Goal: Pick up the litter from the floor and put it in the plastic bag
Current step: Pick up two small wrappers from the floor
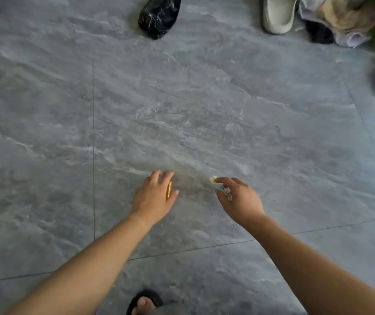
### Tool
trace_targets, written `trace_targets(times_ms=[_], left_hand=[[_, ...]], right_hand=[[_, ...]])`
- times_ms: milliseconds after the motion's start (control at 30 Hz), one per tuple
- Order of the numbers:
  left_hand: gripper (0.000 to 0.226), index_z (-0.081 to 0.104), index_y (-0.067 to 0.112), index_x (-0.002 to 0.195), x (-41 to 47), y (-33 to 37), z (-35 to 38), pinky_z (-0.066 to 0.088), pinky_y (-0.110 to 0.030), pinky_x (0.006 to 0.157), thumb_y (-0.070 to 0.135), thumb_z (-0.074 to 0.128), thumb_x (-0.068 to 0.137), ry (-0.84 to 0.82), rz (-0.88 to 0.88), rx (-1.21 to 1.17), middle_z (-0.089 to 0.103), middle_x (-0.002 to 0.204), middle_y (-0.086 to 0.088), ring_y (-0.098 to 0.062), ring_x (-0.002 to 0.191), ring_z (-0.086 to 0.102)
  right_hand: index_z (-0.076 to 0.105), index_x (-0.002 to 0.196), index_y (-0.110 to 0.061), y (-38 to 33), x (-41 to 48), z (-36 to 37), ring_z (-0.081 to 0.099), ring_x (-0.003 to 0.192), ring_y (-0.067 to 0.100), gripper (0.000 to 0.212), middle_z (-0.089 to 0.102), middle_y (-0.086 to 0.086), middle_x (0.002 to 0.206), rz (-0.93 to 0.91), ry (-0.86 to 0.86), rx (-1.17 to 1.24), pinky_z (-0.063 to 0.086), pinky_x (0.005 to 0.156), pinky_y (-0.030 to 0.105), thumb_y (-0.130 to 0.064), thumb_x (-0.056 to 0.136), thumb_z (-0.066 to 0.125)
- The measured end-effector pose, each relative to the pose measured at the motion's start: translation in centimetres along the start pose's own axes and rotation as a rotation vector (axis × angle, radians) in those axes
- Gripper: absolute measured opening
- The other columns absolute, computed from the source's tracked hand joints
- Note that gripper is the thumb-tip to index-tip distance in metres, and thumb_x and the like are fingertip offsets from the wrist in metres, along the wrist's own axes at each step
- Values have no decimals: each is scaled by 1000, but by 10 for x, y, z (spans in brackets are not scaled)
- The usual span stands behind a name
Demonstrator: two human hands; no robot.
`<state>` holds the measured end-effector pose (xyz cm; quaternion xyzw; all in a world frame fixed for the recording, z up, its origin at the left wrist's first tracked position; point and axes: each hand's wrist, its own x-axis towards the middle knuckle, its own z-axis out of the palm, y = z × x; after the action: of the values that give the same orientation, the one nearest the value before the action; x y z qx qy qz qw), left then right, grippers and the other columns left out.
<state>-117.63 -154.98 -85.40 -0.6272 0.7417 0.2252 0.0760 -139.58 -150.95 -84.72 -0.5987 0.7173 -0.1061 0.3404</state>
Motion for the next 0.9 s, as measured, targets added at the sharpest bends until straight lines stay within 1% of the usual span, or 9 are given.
trace_targets(times_ms=[67, 167, 233, 300, 433, 533, 700, 800, 900], left_hand=[[50, 37, 19, 136, 7, 0, 18, 46, -41, 83, 32, 52, 90, 14, -7, 15, 43, 126, -10, -31, 107, 49], [46, 41, 13, 134, 7, 2, 29, 47, -44, 86, 16, 54, 90, -6, -56, -104, 45, 120, -15, -35, 101, 52], [45, 44, 12, 131, 0, 0, 19, 46, -47, 87, 11, 55, 88, -20, -62, -188, 46, 118, -16, -37, 101, 52], [43, 46, 12, 129, -17, 0, -11, 46, -46, 88, 9, 55, 87, -5, -76, -219, 46, 117, -17, -38, 100, 53], [41, 46, 9, 130, -74, 9, -131, 45, -46, 86, 11, 53, 89, 108, -113, -229, 47, 115, -20, -39, 96, 52], [42, 41, 11, 134, -130, 22, -243, 48, -44, 82, 17, 47, 93, 164, -156, -232, 44, 119, -19, -35, 98, 52], [43, 38, 15, 137, -252, 62, -426, 46, -40, 80, 19, 45, 94, 199, -208, -298, 43, 121, -16, -31, 101, 52], [42, 41, 18, 135, -328, 91, -514, 48, -39, 82, 21, 46, 93, 212, -207, -344, 46, 121, -14, -28, 101, 54], [40, 42, 20, 133, -398, 122, -573, 51, -37, 76, 24, 47, 93, 230, -208, -373, 46, 121, -9, -24, 96, 57]], right_hand=[[56, 118, -30, 7, 1, 4, 61, 86, 24, 29, 63, 0, 106, -11, 1, -22, 44, 59, 28, -29, 89, 54], [59, 114, -26, 8, -6, -2, 61, 83, 24, 26, 63, 0, 105, 13, 36, 15, 42, 58, 27, -28, 89, 55], [60, 112, -25, 3, -12, -12, 62, 81, 26, 24, 62, 1, 103, 13, 28, 19, 45, 57, 30, -29, 89, 55], [59, 113, -25, -13, -21, -32, 62, 80, 28, 25, 61, 2, 103, 10, -4, -18, 47, 57, 32, -29, 90, 54], [58, 113, -18, -94, -58, -106, 62, 78, 31, 25, 60, 6, 109, -11, 41, 21, 47, 57, 33, -27, 91, 52], [55, 113, -15, -185, -100, -180, 62, 78, 32, 25, 58, 9, 113, -75, 33, 80, 48, 58, 33, -26, 92, 51], [53, 114, -15, -332, -193, -314, 61, 78, 29, 25, 57, 9, 112, -187, 4, 125, 48, 63, 33, -25, 92, 49], [54, 113, -14, -393, -254, -384, 60, 78, 30, 24, 56, 9, 111, -254, -25, 119, 44, 63, 31, -25, 92, 49], [56, 111, -13, -429, -310, -437, 59, 76, 28, 23, 56, 8, 108, -358, -35, 111, 43, 61, 30, -23, 91, 51]])
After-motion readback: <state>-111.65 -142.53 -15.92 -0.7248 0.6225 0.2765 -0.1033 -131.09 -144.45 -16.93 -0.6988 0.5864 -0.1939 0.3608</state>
